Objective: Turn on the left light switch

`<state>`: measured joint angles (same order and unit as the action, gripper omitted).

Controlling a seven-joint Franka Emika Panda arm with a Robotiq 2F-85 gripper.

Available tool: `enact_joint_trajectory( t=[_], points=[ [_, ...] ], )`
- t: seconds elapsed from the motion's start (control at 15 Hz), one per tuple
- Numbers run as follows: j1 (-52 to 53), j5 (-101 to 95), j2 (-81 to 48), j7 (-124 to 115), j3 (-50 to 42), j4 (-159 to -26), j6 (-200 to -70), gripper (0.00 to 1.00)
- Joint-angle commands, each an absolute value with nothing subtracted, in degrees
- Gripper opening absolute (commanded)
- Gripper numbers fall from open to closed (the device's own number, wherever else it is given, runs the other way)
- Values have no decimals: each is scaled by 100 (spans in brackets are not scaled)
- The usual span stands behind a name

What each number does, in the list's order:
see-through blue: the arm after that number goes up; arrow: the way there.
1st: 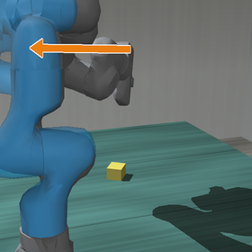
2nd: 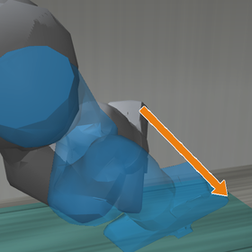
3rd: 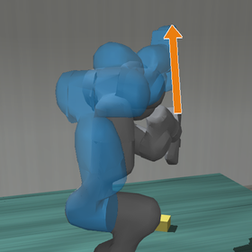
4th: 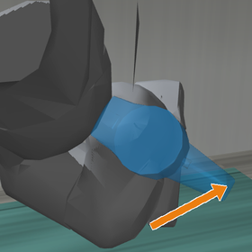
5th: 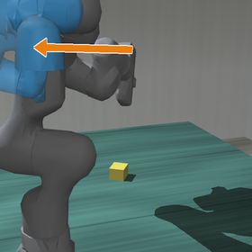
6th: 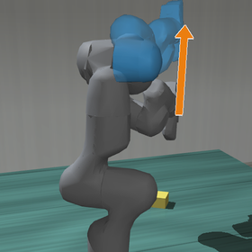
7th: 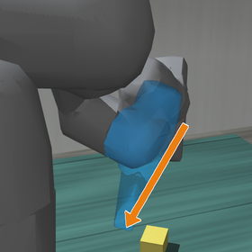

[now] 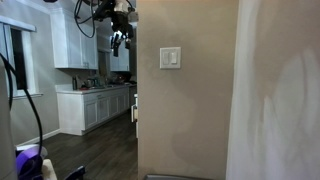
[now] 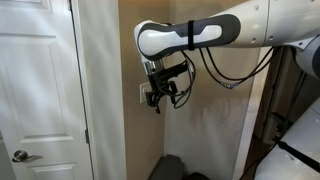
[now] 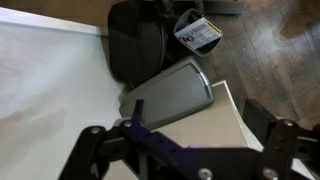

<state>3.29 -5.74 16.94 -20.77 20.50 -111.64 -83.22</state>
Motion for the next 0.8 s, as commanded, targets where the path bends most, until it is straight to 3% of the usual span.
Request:
enact_joint_trajectory(
  t=[0.0,0.73],
  points=[
    [565,-599,1700,-2091,1829,-11198,-8388,100],
    [517,90,2186,-746,490,-12788,-11354,100]
  ],
)
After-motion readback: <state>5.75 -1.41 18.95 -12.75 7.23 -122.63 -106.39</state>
